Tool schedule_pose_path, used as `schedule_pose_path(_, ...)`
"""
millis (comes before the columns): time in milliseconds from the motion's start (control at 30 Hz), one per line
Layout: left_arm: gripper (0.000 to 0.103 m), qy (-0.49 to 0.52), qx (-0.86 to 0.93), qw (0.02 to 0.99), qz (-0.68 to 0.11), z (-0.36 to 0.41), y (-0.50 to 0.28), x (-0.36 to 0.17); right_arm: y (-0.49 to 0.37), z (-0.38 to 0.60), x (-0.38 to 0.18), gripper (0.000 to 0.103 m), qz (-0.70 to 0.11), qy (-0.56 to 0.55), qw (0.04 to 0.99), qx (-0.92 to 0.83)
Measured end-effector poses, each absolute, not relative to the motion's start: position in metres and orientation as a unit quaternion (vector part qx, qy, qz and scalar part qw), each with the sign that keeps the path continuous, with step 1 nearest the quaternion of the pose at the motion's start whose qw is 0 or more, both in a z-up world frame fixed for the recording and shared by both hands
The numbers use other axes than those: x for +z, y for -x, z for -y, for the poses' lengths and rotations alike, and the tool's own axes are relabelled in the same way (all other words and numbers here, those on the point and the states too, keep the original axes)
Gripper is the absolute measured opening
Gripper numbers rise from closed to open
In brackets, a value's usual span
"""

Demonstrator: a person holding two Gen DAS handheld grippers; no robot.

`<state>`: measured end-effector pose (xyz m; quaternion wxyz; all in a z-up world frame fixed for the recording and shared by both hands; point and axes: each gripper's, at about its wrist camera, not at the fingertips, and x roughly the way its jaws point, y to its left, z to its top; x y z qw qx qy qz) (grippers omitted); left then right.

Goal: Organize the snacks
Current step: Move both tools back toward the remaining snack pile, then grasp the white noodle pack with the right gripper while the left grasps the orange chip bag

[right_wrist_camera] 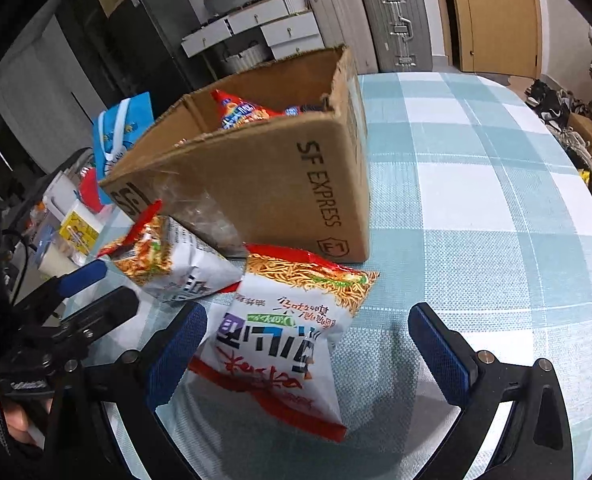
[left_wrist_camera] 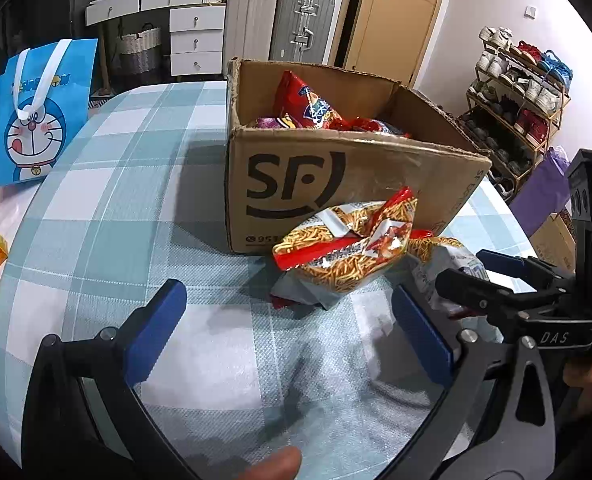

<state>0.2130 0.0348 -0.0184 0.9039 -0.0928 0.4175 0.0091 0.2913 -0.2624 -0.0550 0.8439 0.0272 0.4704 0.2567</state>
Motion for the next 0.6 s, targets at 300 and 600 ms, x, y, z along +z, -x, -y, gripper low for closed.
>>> schedule_pose_path(300,0.102,0.087,-0.003,0.904,-0.419,-0.030,-0.218,-0.022,-0.284,0.272,-0.062,0.102,-0.479,-0.015,0.838,0.261)
schedule_pose_path(600,0.102,0.087,-0.001,0.902,-0.422,-0.029,-0.221,-0.024,-0.280,0.266,-0.062,0.084,-0.473,-0.013,0.834,0.283)
